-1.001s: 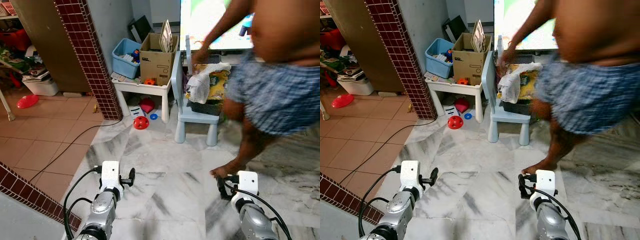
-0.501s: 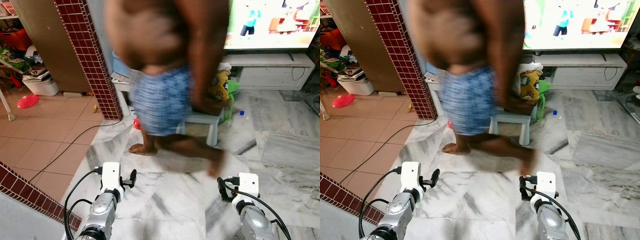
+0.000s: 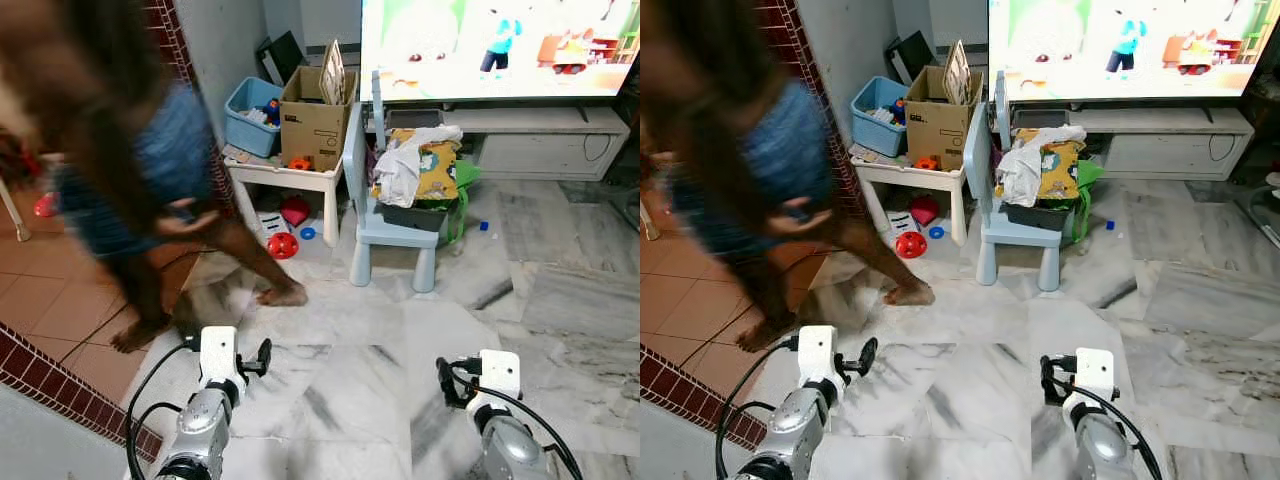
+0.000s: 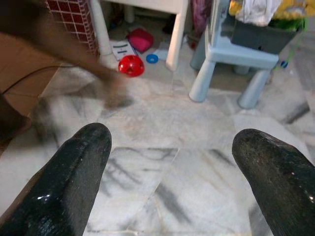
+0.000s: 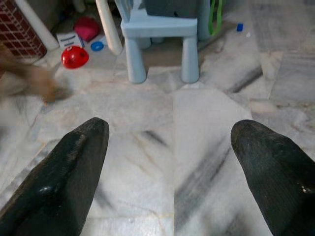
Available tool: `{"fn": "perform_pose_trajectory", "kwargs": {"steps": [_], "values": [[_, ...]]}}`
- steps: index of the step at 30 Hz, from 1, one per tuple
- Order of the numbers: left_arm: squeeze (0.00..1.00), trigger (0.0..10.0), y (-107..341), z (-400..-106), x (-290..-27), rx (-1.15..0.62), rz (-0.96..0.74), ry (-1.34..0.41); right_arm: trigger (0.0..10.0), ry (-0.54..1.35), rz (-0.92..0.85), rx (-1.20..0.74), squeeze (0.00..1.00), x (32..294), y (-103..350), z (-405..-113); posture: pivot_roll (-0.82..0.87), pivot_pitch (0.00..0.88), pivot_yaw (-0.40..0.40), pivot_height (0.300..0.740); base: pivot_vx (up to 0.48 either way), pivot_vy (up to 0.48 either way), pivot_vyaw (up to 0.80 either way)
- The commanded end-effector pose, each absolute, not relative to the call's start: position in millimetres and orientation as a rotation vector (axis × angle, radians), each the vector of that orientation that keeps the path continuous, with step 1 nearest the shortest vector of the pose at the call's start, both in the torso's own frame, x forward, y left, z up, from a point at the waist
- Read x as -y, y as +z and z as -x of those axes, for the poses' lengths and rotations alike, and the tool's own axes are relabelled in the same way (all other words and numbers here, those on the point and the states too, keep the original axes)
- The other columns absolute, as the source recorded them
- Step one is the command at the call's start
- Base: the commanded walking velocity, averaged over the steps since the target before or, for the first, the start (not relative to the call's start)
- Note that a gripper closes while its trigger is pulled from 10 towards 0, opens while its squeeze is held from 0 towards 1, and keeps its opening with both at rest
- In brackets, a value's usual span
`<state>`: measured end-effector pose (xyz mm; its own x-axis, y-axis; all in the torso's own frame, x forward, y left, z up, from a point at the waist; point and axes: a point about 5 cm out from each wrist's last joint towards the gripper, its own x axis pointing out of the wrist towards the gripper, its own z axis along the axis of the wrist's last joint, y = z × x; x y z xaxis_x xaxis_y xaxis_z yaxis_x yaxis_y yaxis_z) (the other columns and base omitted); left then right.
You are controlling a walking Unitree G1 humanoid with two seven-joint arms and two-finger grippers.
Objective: Hang keys on a hook
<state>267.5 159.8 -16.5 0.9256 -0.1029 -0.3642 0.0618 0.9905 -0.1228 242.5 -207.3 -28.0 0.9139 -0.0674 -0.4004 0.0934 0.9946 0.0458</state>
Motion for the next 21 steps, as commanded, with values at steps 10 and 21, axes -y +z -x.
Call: {"fn": "perform_pose_trajectory", "kwargs": {"steps": [10,21], "values": [[0.00,10.0,33.7,-313.6,-165.1,-0.178,0.135,-0.104,10.0,-0.064,-0.064,-0.195,0.00,209.3,16.1,-285.2,-0.12,0.000,0.041,0.740,0.000,0.000,0.00],[0.00,10.0,91.7,-351.7,-161.4,0.005,0.183,-0.146,10.0,-0.043,-0.044,0.054,0.00,210.0,76.6,-323.8,-0.13,0.000,0.048,0.740,0.000,0.000,0.00]]}}
